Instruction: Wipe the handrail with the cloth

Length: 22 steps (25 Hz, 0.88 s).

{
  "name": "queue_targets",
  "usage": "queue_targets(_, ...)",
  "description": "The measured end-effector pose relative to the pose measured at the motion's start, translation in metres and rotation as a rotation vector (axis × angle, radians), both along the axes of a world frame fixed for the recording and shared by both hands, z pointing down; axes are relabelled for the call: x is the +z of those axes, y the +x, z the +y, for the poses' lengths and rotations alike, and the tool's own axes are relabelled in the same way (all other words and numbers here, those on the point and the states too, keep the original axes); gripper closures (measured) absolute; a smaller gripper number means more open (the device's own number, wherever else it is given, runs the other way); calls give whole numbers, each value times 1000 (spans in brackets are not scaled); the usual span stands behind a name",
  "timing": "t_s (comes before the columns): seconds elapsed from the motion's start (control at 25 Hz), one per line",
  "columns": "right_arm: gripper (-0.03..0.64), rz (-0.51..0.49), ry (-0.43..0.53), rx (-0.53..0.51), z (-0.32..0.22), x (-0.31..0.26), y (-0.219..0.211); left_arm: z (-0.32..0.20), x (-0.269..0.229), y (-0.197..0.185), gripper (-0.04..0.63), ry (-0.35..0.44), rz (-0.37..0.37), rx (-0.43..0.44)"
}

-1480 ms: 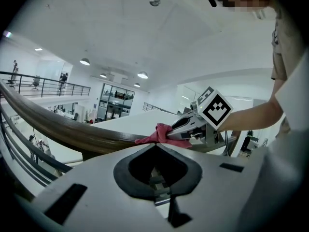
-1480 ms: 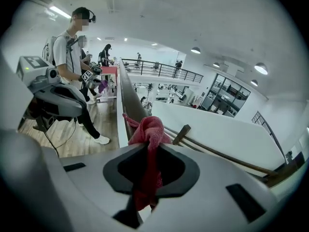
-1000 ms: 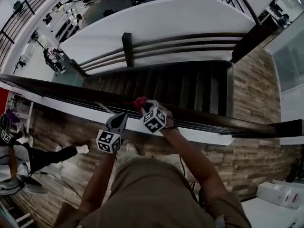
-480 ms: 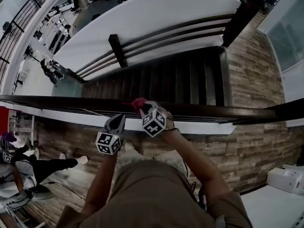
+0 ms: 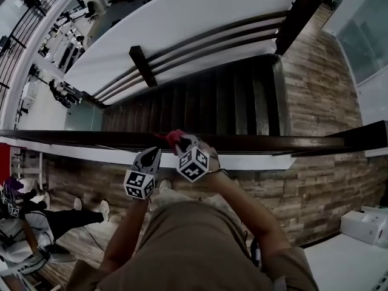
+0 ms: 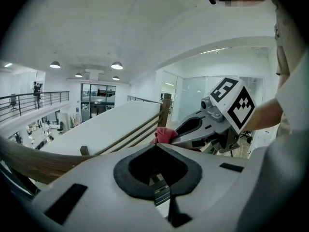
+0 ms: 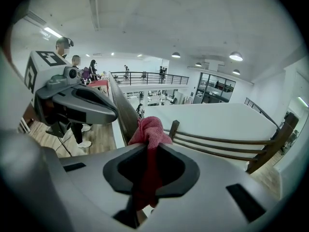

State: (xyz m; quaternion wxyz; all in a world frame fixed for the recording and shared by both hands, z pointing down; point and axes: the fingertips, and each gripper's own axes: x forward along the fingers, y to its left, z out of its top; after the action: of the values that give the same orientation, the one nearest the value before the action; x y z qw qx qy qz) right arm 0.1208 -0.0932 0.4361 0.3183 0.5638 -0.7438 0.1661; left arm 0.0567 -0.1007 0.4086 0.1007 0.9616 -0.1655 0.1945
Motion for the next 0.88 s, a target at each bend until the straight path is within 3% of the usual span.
queue_targets(0.28, 554, -12, 20, -37, 49, -1, 63, 48, 1, 61, 577, 45, -49, -23)
queue_targets(0.48, 554, 23, 45, -107, 89, 0, 103, 97, 3, 102, 577, 58, -86, -86)
queue_targets(0.64, 554, 59, 55, -163, 107, 0, 121, 128, 6, 124, 577, 31, -82, -140)
queue_targets(0.88, 554, 107, 67, -159, 125, -1, 135, 151, 0, 142, 577, 17, -67, -124)
